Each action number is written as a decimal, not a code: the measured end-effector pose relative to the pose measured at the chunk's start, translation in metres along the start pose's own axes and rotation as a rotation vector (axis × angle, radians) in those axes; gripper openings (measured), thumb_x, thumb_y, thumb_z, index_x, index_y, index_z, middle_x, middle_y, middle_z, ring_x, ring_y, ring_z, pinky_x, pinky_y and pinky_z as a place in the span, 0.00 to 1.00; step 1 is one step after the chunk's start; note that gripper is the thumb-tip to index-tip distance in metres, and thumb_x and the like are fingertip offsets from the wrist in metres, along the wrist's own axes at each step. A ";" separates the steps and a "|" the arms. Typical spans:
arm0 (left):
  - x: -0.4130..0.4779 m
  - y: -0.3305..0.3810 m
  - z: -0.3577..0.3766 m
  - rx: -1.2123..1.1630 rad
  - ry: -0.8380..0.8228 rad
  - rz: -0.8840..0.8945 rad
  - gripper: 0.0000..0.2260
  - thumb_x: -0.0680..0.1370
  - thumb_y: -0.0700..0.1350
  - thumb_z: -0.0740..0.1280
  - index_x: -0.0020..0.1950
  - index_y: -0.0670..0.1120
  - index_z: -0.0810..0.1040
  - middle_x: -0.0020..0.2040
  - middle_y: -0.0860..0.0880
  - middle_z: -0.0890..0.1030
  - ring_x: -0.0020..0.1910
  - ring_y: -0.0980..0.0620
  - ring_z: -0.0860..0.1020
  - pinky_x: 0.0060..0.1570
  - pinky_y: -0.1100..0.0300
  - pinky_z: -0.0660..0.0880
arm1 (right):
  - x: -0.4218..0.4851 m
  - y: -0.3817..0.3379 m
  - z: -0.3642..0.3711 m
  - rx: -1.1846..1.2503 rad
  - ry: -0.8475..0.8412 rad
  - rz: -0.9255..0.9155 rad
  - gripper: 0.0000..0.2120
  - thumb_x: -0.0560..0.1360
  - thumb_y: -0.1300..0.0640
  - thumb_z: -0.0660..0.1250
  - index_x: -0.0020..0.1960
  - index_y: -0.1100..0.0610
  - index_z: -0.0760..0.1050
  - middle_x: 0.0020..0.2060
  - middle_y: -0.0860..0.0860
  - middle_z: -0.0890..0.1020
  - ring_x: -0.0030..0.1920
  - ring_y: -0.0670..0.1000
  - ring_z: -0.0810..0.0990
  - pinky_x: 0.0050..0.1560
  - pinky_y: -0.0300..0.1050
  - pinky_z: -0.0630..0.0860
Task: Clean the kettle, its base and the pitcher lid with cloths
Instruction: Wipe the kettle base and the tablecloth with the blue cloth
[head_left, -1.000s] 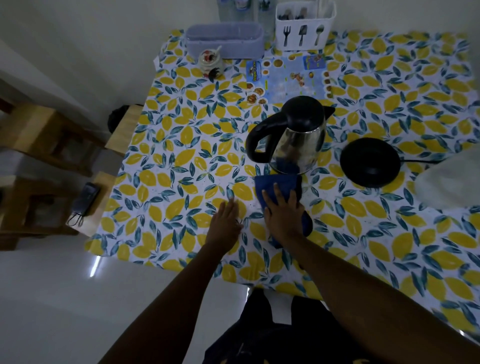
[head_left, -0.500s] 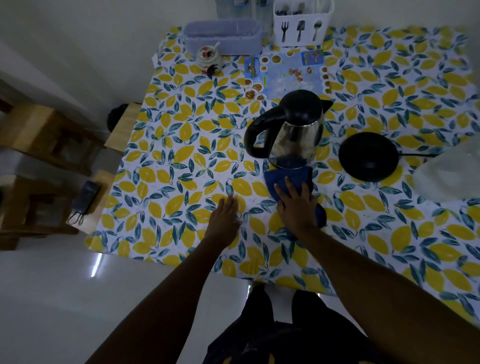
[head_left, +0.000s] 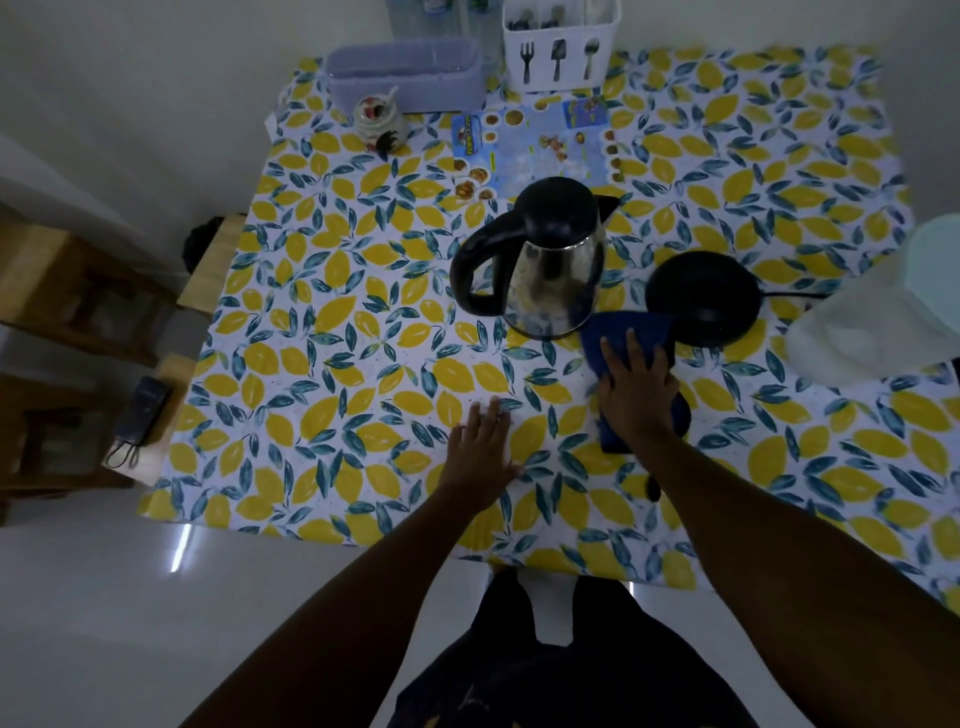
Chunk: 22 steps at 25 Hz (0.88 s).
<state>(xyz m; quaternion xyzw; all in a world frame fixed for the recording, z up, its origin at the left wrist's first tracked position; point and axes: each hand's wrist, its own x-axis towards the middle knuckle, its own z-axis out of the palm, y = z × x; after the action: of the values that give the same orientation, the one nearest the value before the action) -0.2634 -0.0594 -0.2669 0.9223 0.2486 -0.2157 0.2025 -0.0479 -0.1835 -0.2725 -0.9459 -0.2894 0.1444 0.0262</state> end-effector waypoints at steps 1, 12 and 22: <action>0.000 0.002 -0.001 -0.005 -0.003 0.001 0.38 0.78 0.59 0.60 0.78 0.46 0.43 0.80 0.46 0.39 0.78 0.42 0.39 0.76 0.42 0.48 | -0.005 -0.004 -0.001 0.004 -0.002 0.000 0.26 0.80 0.47 0.54 0.77 0.43 0.51 0.79 0.51 0.51 0.75 0.65 0.52 0.64 0.68 0.63; -0.002 0.033 0.000 -0.050 0.004 0.010 0.35 0.80 0.59 0.57 0.78 0.47 0.41 0.79 0.48 0.37 0.77 0.44 0.35 0.76 0.40 0.43 | -0.085 0.072 0.031 -0.036 0.084 -0.206 0.23 0.73 0.55 0.69 0.67 0.51 0.73 0.69 0.54 0.74 0.60 0.65 0.70 0.50 0.64 0.76; 0.008 0.135 0.015 0.091 -0.004 0.288 0.33 0.80 0.57 0.57 0.78 0.46 0.46 0.80 0.47 0.44 0.78 0.43 0.42 0.75 0.41 0.49 | -0.129 0.151 0.026 -0.041 0.122 0.031 0.36 0.76 0.31 0.46 0.78 0.49 0.52 0.78 0.54 0.54 0.77 0.60 0.50 0.69 0.67 0.54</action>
<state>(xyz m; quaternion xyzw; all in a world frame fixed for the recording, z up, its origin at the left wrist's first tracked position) -0.1880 -0.1706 -0.2476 0.9562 0.1033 -0.1973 0.1901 -0.0763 -0.3816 -0.2841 -0.9576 -0.2757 0.0809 0.0223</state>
